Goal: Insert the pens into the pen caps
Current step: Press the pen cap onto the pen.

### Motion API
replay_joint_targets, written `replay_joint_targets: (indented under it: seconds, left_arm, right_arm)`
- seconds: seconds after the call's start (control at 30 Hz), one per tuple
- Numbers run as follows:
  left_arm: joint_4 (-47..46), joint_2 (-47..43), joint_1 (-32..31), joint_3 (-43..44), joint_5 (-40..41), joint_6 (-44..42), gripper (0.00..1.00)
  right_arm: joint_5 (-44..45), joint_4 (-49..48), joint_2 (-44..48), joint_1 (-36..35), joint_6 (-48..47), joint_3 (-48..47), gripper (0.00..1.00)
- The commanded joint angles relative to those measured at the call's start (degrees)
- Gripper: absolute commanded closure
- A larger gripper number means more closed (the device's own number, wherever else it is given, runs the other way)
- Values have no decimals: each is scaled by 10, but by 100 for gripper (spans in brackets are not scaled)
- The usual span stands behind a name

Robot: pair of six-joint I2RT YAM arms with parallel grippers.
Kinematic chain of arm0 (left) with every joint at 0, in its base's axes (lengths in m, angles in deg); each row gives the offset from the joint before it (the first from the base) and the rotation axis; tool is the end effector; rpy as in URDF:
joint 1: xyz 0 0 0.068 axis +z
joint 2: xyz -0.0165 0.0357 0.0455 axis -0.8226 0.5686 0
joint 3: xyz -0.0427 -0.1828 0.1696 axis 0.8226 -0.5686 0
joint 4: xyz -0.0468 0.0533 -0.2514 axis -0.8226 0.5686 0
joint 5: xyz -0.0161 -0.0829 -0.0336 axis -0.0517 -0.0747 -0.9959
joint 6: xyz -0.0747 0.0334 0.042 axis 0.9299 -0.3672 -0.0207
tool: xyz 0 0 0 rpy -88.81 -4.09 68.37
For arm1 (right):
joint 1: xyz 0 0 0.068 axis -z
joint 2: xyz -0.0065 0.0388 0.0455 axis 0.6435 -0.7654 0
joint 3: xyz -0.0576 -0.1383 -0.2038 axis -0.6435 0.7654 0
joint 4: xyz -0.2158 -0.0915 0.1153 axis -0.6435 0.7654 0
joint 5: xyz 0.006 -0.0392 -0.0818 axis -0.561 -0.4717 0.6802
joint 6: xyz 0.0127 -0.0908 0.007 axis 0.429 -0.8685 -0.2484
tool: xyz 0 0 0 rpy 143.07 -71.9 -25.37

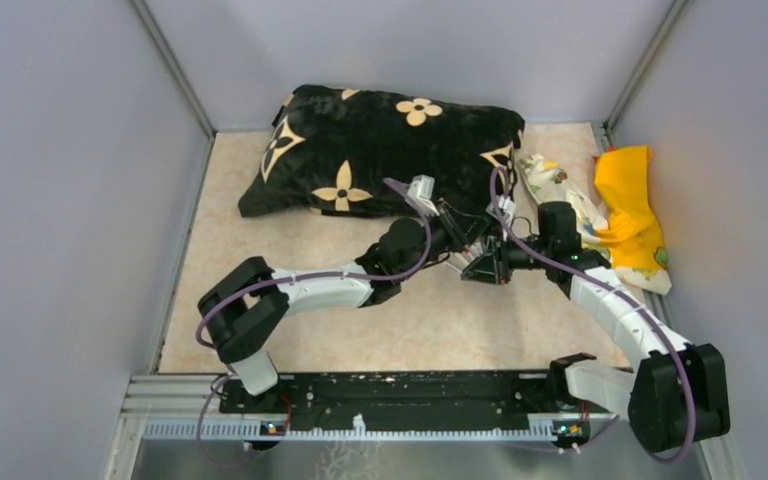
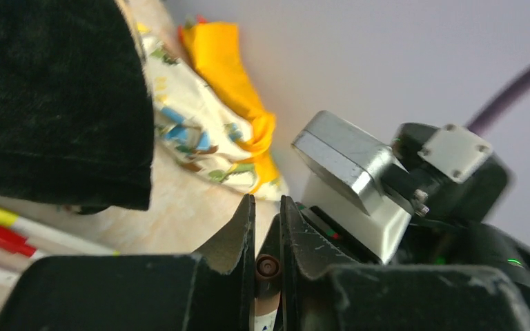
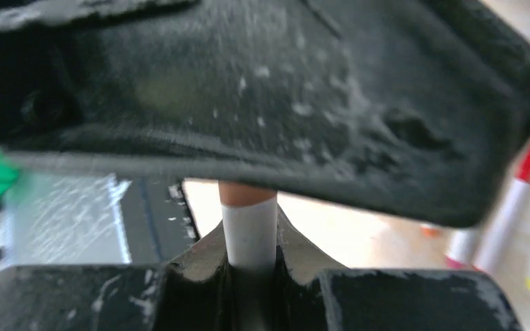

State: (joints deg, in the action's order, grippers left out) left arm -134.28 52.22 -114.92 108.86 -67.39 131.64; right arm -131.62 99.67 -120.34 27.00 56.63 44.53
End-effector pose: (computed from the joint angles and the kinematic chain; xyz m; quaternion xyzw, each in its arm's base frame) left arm 0.2250 -0.3563 0.2471 -0.0098 0.6714 -0.5751 0.4672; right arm 0.2251 0.1267 0.2096 -0.3117 0.7404 0.4985 0.3258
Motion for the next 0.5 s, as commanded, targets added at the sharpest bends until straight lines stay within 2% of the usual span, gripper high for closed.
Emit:
replay_joint_targets:
  seconds: [0.0, 0.2, 0.47]
  left_arm:
    - [320, 76, -129, 57, -190, -10, 100]
    - [299, 73, -136, 38, -193, -13, 100]
    - [265, 32, -135, -6, -189, -22, 100]
  right_arm:
    - [243, -116, 20, -12, -75, -107, 100]
    - [259, -117, 22, 1, -62, -109, 100]
    - [121, -172, 11, 36, -6, -85, 100]
